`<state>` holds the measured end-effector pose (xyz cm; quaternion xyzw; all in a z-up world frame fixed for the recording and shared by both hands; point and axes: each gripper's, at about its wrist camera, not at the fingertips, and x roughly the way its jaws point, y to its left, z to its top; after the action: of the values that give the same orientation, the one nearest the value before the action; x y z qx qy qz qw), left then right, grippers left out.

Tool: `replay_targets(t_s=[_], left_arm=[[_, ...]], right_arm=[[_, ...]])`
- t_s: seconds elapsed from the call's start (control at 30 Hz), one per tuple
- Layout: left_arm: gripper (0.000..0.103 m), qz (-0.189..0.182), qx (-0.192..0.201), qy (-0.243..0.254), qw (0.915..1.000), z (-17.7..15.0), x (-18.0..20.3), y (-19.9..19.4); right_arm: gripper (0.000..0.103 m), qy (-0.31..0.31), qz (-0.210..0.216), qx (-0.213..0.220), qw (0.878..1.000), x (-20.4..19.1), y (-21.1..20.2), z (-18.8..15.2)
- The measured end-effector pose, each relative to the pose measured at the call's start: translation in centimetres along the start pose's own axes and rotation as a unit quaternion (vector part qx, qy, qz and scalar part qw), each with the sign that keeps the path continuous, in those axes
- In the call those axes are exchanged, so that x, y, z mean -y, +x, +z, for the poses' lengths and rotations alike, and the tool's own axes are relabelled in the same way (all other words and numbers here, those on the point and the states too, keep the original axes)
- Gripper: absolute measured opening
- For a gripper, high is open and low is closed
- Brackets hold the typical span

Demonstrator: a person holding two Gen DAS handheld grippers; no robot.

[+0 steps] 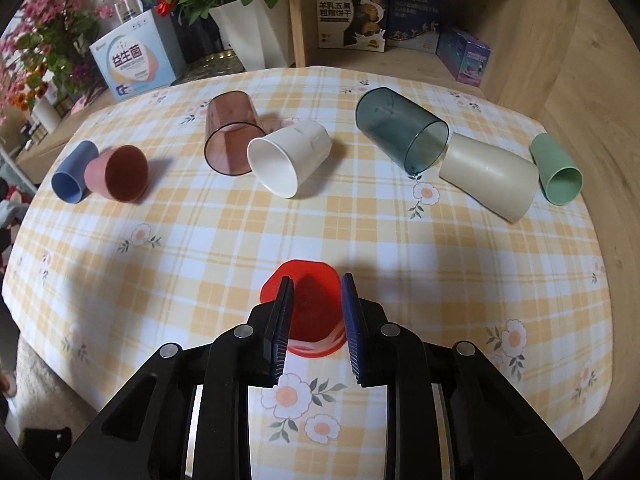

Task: Flip cup upside down

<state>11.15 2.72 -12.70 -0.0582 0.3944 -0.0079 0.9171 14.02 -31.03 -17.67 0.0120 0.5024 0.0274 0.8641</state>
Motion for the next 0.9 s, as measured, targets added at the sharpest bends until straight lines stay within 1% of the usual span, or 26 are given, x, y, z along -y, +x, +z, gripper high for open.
replay_targets(t_s=[0.33, 0.53, 0.57, 0.63, 0.7, 0.77, 0.8, 0.87, 0.9], left_arm=[[0.097, -0.001, 0.001, -0.004, 1.0, 0.1, -0.1, -0.5], [0.097, -0.002, 0.007, -0.005, 1.0, 0.5, -0.2, -1.2], [0.097, 0.0, 0.012, -0.001, 0.9999, 0.8, -0.2, -1.5], [0.097, 0.004, 0.028, 0.013, 0.9995, 1.3, 0.2, -2.4], [0.097, 0.005, 0.052, 0.029, 0.9982, 2.0, 0.6, -3.7], [0.097, 0.002, 0.085, 0.044, 0.9954, 3.0, 1.1, -5.7], [0.097, 0.001, 0.099, 0.05, 0.9938, 3.4, 1.3, -6.7], [0.097, -0.003, 0.131, 0.063, 0.9894, 4.3, 1.8, -9.1], [0.097, -0.006, 0.144, 0.07, 0.987, 4.7, 2.1, -10.2]], right_arm=[[0.027, 0.001, -0.007, -0.002, 1.0, -0.4, 0.0, -0.2], [0.028, 0.008, -0.009, 0.008, 1.0, -0.5, -0.6, 0.0], [0.03, 0.01, -0.011, 0.017, 1.0, -0.5, -1.2, 0.1], [0.044, 0.009, -0.017, 0.036, 0.999, -0.7, -2.5, 0.4], [0.047, 0.005, -0.024, 0.071, 0.997, -1.2, -4.9, 0.8], [0.055, 0.001, -0.026, 0.103, 0.994, -1.8, -7.2, 1.2], [0.06, -0.001, -0.025, 0.13, 0.991, -2.2, -9.1, 1.4], [0.065, -0.002, -0.024, 0.168, 0.985, -2.7, -11.8, 1.6], [0.07, 0.001, -0.022, 0.196, 0.98, -3.0, -13.7, 1.8]])
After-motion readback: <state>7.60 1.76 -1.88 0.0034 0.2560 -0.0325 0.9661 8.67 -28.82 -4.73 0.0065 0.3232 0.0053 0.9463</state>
